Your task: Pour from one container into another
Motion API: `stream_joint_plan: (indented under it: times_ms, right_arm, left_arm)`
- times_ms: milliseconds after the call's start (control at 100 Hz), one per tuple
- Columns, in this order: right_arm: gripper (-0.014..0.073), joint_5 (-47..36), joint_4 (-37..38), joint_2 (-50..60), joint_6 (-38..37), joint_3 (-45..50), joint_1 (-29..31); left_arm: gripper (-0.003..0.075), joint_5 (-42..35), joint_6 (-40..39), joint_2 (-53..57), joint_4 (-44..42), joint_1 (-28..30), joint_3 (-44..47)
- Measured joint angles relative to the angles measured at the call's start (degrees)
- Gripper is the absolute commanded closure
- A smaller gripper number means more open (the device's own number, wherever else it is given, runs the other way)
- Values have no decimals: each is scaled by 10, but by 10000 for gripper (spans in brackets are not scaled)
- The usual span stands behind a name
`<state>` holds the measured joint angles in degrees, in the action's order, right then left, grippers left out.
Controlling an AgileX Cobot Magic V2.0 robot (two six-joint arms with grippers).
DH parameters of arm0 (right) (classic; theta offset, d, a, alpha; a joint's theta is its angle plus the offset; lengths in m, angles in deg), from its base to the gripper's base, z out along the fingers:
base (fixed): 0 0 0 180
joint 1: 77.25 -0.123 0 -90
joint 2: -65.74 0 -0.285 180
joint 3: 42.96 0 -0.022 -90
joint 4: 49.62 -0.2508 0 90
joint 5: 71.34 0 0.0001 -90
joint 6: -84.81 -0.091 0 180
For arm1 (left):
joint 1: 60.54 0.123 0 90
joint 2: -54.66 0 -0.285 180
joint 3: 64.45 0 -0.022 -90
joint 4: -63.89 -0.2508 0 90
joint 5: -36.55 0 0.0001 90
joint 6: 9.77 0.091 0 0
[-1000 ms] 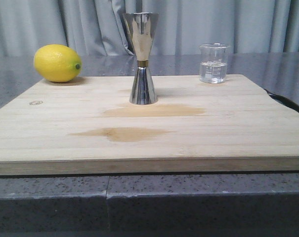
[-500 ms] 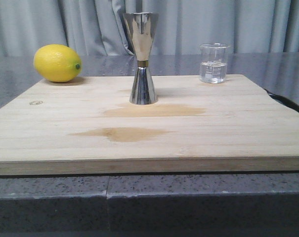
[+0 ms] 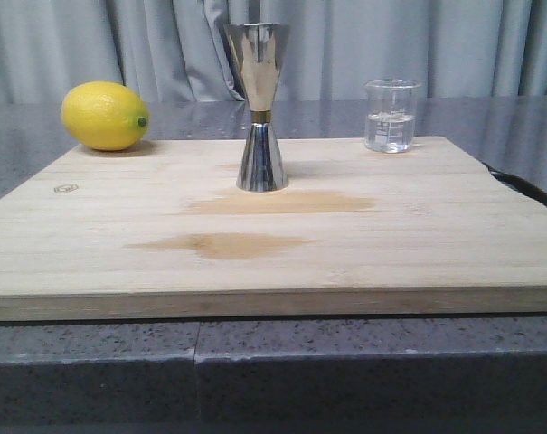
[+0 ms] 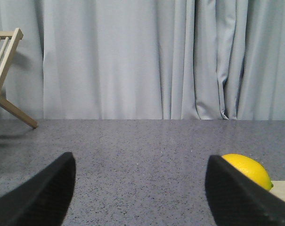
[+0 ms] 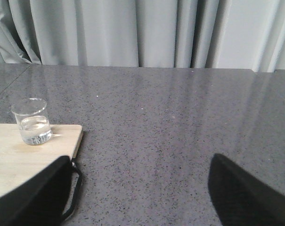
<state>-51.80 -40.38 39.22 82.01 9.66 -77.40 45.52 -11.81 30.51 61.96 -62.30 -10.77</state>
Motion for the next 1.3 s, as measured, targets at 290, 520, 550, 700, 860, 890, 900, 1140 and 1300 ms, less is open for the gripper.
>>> stream_joint_plan:
  times_ms: [290, 520, 550, 700, 860, 890, 900, 1140, 1300]
  right_arm:
    - [8, 0, 0, 0, 0, 0, 0]
    - [8, 2, 0, 0, 0, 0, 0]
    - [8, 2, 0, 0, 0, 0, 0]
    - [8, 15, -4, 0, 0, 0, 0]
    - [8, 29, -5, 0, 0, 0, 0]
    - [8, 29, -5, 0, 0, 0, 0]
    - [8, 29, -5, 0, 0, 0, 0]
    - [8, 29, -5, 0, 0, 0, 0]
    - [8, 30, -5, 0, 0, 0, 0]
  left_arm:
    - [122, 0, 0, 0, -1, 0, 0]
    - [122, 0, 0, -2, 19, 0, 0]
    - [122, 7, 0, -5, 19, 0, -1]
    - [122, 84, 3, -41, 19, 0, -44]
    - [122, 181, 74, -110, 65, 0, -106]
    - [122, 193, 105, -123, 86, 0, -114]
    - [122, 198, 113, -127, 98, 0, -116]
    - [122, 277, 454, -245, 422, 0, -136]
    - [122, 328, 682, -323, 627, 0, -136]
